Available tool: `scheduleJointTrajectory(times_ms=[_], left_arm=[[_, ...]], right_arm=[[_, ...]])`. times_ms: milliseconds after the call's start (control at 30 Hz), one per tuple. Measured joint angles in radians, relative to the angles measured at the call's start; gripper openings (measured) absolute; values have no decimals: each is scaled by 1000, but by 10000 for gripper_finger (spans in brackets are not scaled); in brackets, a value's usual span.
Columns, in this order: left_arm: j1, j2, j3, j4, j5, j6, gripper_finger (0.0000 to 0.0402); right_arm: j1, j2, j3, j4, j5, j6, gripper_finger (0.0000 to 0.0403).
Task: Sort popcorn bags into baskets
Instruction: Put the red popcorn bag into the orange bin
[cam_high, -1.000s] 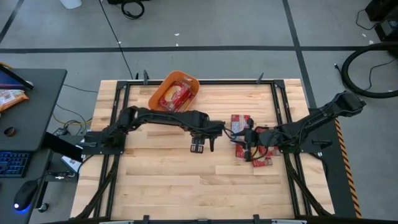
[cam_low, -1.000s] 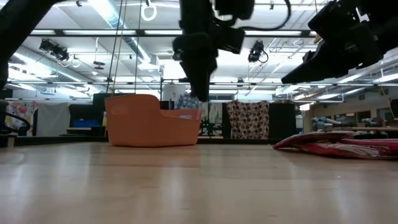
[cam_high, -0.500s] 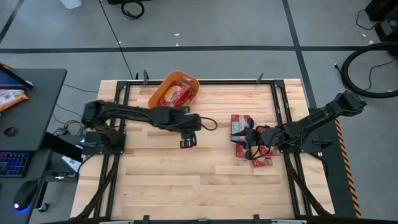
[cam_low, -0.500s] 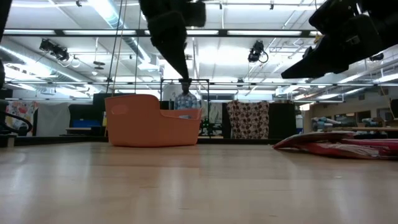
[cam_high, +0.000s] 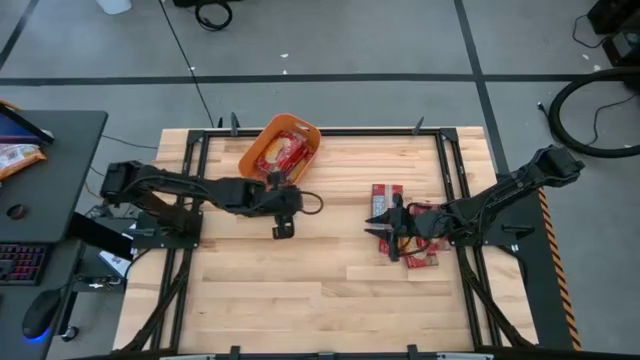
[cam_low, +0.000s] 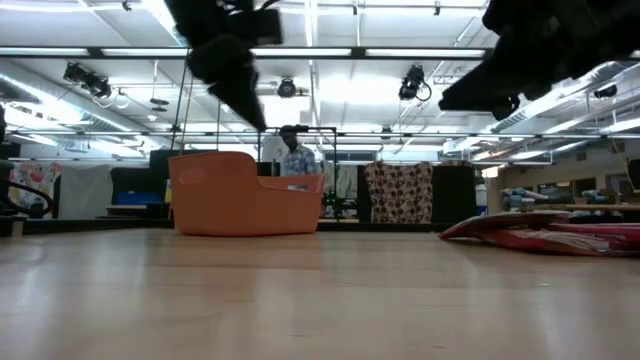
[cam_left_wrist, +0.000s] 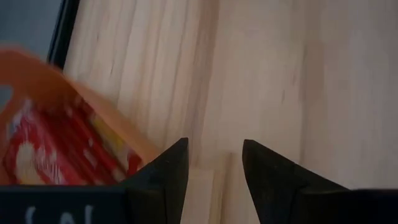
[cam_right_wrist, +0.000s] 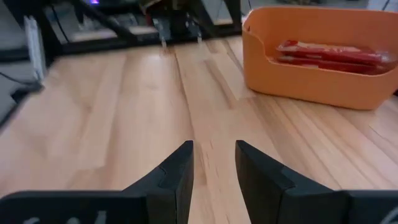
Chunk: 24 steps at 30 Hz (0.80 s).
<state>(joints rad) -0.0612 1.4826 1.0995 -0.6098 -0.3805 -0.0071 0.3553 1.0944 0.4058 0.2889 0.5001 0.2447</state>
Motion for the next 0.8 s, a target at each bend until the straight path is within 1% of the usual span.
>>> scheduleJointTrajectory(times_ms=[67,200,233,500,533,633,667,733,800], left_arm=[[0,-30,-73,51,-3,-6,155],[-14,-119,-201,174,9,-16,155],[-19,-146,-232,176,9,-23,155],[-72,-347,-428,440,-1,-31,155],[-79,-374,-453,453,-1,-31,155],[-87,-425,-503,540,-23,-34,155],[-88,-436,-523,542,-31,-34,155],[-94,-453,-542,636,-35,-31,155],[-99,-474,-570,669,-42,-25,155]], right_arm=[[6,51,42,-61,36,1,123],[1,147,143,-214,39,39,123],[-5,168,164,-263,35,45,123],[-47,293,357,-531,-31,42,124],[-53,305,376,-565,-44,43,124],[-78,351,437,-656,-96,37,129],[-88,370,459,-699,-109,40,131],[-98,403,498,-789,-133,59,135],[-106,441,540,-874,-146,83,139]])
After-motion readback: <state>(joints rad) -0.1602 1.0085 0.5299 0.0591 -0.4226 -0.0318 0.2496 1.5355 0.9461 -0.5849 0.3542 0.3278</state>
